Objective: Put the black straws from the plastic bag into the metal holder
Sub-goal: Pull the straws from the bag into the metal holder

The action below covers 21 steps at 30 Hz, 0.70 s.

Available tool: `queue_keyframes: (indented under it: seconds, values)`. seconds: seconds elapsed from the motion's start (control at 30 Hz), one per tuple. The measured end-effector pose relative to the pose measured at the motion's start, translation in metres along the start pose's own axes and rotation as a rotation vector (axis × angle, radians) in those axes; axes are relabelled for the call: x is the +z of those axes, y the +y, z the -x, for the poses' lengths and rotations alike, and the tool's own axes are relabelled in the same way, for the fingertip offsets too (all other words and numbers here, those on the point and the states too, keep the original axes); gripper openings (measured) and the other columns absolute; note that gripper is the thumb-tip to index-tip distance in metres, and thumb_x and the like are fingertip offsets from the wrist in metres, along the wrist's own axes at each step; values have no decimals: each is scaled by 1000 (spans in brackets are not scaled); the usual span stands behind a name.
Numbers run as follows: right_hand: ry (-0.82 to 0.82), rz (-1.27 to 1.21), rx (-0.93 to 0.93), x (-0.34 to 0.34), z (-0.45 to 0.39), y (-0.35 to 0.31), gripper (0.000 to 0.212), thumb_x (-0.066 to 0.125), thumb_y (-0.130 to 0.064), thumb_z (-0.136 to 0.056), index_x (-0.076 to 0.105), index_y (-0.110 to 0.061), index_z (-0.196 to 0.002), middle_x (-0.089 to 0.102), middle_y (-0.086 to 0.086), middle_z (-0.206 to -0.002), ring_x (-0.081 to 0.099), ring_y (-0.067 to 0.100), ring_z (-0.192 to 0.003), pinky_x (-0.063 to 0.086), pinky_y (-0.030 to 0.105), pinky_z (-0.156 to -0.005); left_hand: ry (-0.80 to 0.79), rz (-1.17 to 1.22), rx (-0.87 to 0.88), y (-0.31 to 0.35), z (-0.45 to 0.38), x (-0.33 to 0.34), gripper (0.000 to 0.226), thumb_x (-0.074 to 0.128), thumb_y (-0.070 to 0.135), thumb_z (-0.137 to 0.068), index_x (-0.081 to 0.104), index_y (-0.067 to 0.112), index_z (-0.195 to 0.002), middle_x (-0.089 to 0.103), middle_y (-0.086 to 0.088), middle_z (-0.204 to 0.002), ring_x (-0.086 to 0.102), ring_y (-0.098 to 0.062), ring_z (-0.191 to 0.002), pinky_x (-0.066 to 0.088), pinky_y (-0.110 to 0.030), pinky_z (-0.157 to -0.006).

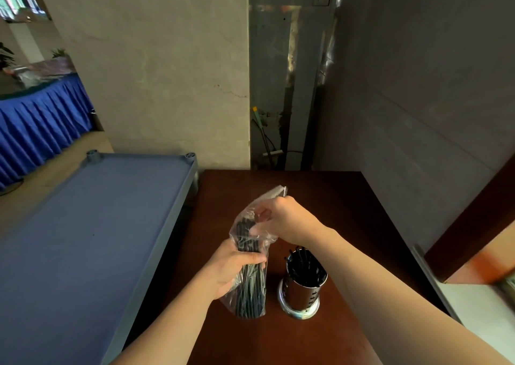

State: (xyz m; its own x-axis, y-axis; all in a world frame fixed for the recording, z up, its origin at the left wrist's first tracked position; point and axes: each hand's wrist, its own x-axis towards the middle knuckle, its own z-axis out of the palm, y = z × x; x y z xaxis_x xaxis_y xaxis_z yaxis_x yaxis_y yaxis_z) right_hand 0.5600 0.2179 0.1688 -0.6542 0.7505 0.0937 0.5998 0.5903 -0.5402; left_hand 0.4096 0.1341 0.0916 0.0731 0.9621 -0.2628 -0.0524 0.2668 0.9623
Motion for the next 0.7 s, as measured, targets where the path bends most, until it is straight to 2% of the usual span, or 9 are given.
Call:
queue_keyframes:
  seconds: [0.1,0.2,0.3,0.33,0.4,0.47,0.5,0.6,0.7]
  values:
    - [-20,45,-20,5,-5,-1,39,79,-27,-82,71,-8,-115,71,2,-103,61,12,-83,52,26,-70,-9,-20,-11,0,1,0,16,73,-6,-82,69,10,-82,72,-3,-80,70,-13,-89,43,-26,-88]
    - [-36,100,17,12,-8,-4,32,76,-28,-85,71,-8,-110,71,7,-102,67,23,-86,54,33,-71,12,-15,-34,0,1,2,23,76,-8,-79,72,14,-84,76,-3,-89,72,-9,-93,42,-21,-85]
    - [-87,121,51,24,-7,-8,43,75,-47,-84,68,-11,-107,70,6,-101,65,25,-87,53,35,-71,49,6,-79,1,1,5,43,81,-9,-74,72,16,-108,78,-2,-104,71,-10,-105,45,-26,-98]
    - [-97,127,57,29,-7,-9,40,74,-46,-85,67,-13,-105,70,7,-102,64,25,-87,53,36,-72,47,11,-95,1,1,6,47,82,-8,-74,71,16,-112,79,-3,-106,71,-11,-106,45,-26,-99]
    - [-98,147,69,37,-9,-10,17,68,-23,-91,65,-13,-105,68,10,-105,63,28,-89,55,39,-74,24,16,-107,1,2,6,43,82,-6,-75,73,17,-110,80,0,-104,73,-5,-101,47,-17,-86]
    - [-77,146,48,41,-9,-12,19,57,-1,-89,65,-10,-105,69,12,-103,64,29,-88,57,42,-75,22,16,-103,1,2,4,43,83,-4,-74,73,18,-110,80,3,-105,72,-3,-99,43,-13,-77]
    - [-58,144,27,42,-10,-12,21,56,1,-89,66,-9,-105,70,11,-102,65,29,-88,57,42,-75,32,17,-98,2,2,2,45,84,-3,-73,72,18,-112,79,2,-106,71,-4,-102,42,-14,-78]
    - [30,135,-31,40,-12,-9,13,65,-10,-91,68,-9,-103,71,8,-99,65,25,-87,53,35,-73,33,-10,-60,3,1,0,47,87,0,-70,72,18,-111,79,-2,-107,72,-11,-104,45,-21,-84]
    - [74,146,-61,39,-14,-6,14,65,-3,-90,70,-10,-99,71,4,-98,65,22,-88,52,33,-74,-4,-67,-49,5,2,-4,36,87,2,-69,76,14,-102,79,-9,-101,74,-15,-101,48,-26,-87]
